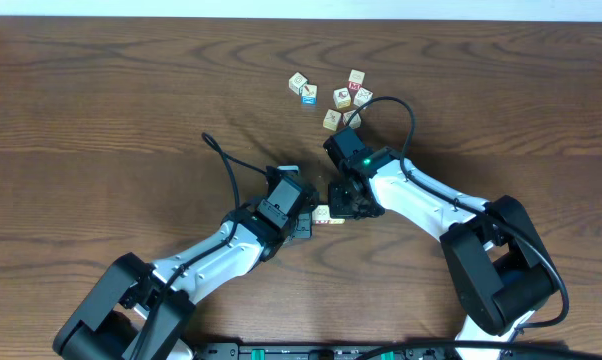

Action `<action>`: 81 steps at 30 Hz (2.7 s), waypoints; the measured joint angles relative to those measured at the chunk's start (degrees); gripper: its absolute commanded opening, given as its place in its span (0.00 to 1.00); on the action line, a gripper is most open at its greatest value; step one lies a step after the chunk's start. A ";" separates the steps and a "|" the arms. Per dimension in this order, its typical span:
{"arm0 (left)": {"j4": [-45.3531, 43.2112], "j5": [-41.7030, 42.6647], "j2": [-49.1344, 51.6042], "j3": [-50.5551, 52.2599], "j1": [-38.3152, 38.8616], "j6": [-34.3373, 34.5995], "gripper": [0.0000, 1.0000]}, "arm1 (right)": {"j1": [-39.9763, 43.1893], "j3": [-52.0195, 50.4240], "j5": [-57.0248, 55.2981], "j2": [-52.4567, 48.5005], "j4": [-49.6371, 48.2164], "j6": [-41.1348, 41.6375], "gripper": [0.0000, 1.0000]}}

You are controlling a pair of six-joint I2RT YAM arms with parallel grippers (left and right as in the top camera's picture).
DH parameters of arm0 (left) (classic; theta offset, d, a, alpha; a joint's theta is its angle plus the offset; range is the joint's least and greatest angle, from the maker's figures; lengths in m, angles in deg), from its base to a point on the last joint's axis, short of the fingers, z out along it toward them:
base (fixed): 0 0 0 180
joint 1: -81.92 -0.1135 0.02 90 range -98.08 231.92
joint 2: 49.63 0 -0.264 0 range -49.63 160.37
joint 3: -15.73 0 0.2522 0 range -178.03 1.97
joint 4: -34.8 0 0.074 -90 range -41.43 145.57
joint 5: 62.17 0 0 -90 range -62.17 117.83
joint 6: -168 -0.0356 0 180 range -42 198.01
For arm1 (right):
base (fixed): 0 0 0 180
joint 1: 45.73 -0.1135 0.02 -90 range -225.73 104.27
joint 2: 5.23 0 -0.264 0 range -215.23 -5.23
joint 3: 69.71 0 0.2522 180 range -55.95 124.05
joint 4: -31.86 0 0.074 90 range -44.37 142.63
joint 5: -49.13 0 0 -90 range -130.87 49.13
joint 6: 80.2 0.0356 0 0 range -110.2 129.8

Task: Lift 3 blocks

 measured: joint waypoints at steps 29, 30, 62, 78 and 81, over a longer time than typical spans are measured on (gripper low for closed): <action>-1.40 -3.13 2.03 0.13 -3.37 -1.20 0.38 | 9.79 0.17 5.75 0.74 2.16 -4.13 0.03; -1.40 -3.13 2.01 0.13 -4.33 -1.31 0.40 | 10.58 0.20 5.42 1.05 2.29 -4.50 0.08; 0.81 -3.54 -36.87 -0.39 -28.22 -13.05 0.76 | 20.46 0.63 -6.29 1.62 -17.40 -14.64 0.99; -7.21 -13.51 -54.84 6.91 -28.61 -17.70 0.76 | 20.46 0.63 -6.56 1.62 -17.40 -14.64 0.99; -13.35 -14.73 -65.70 16.17 -29.42 -17.92 0.76 | 20.46 0.63 -6.67 1.62 -17.38 -14.64 0.99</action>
